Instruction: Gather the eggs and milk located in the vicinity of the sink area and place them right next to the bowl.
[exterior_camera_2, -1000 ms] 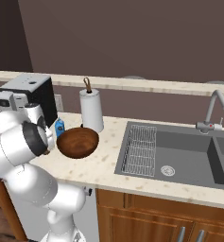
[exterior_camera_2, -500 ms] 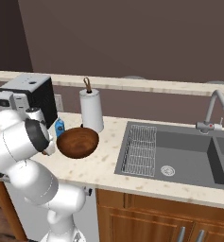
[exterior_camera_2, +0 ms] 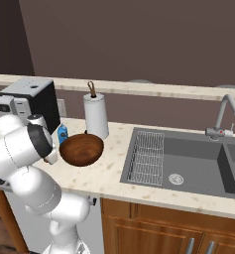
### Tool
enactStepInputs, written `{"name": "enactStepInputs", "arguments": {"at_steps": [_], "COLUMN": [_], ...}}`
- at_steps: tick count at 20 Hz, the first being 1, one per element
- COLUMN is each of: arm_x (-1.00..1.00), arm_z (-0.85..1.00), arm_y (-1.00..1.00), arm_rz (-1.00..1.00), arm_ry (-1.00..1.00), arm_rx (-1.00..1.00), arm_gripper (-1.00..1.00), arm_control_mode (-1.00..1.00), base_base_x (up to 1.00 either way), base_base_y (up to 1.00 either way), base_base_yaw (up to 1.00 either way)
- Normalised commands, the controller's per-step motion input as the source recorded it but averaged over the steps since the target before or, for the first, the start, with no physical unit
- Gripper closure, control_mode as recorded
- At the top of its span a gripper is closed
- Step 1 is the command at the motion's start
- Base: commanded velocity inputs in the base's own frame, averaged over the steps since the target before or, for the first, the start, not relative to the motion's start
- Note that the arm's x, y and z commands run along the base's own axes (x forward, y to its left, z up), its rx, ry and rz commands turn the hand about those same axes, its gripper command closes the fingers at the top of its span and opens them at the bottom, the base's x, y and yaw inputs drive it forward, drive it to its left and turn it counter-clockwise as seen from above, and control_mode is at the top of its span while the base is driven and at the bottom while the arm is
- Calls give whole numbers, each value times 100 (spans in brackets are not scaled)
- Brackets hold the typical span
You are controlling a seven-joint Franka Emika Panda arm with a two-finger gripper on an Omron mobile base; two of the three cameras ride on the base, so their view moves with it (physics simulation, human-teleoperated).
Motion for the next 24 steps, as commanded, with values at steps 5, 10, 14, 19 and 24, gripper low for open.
{"name": "enactStepInputs", "arguments": {"at_steps": [5, 10, 14, 19, 24], "arm_x": [1, 5, 8, 3, 0], "arm_z": [0, -3, -7, -4, 0], "arm_y": [0, 0, 0, 0, 0], "arm_rz": [-2, -2, -2, -1, 0], "arm_ry": [0, 0, 0, 0, 0], "arm_rx": [0, 0, 0, 0, 0], "arm_gripper": [-100, -100, -100, -100, 100], "arm_control_mode": [-100, -100, -100, -100, -100], "base_base_x": [0, 0, 0, 0, 0], "base_base_y": [0, 0, 0, 0, 0], "base_base_yaw": [0, 0, 0, 0, 0]}}
